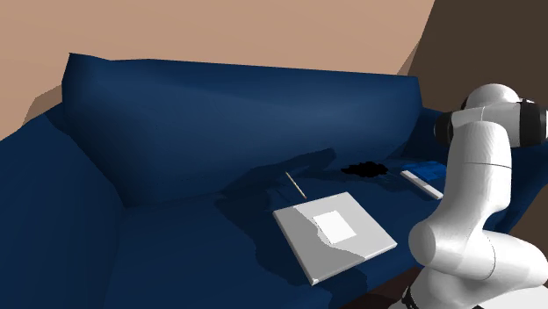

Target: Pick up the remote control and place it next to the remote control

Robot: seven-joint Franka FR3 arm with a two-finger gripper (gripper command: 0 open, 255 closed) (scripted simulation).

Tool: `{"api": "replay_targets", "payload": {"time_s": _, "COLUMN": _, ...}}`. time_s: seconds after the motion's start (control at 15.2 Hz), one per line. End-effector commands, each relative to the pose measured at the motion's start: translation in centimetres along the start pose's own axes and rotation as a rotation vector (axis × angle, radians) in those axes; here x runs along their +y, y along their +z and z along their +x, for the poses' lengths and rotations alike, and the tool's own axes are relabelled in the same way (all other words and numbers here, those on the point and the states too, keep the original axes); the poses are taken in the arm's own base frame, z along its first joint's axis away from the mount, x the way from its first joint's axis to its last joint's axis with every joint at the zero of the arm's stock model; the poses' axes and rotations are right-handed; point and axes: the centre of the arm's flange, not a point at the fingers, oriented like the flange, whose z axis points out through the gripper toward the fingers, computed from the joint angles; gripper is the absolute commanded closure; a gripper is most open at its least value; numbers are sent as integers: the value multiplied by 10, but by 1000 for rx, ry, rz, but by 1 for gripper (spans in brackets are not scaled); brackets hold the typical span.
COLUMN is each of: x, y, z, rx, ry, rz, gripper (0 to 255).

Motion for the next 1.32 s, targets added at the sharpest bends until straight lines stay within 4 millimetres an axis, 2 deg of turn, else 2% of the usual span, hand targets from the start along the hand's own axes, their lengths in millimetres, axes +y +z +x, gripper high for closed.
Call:
{"api": "replay_targets", "payload": {"time_s": 0.0, "x": -14, "y": -2, "z": -26, "rx": 1, "ry": -1, "rz": -1, "gripper": 255}}
{"api": "replay_targets", "payload": {"time_s": 0.99, "x": -22, "y": 77, "z": -28, "rx": 1, "ry": -1, "rz": -1, "gripper": 255}}
{"api": "replay_targets", "payload": {"time_s": 1.25, "x": -22, "y": 79, "z": -28, "rx": 1, "ry": -1, "rz": -1, "gripper": 255}}
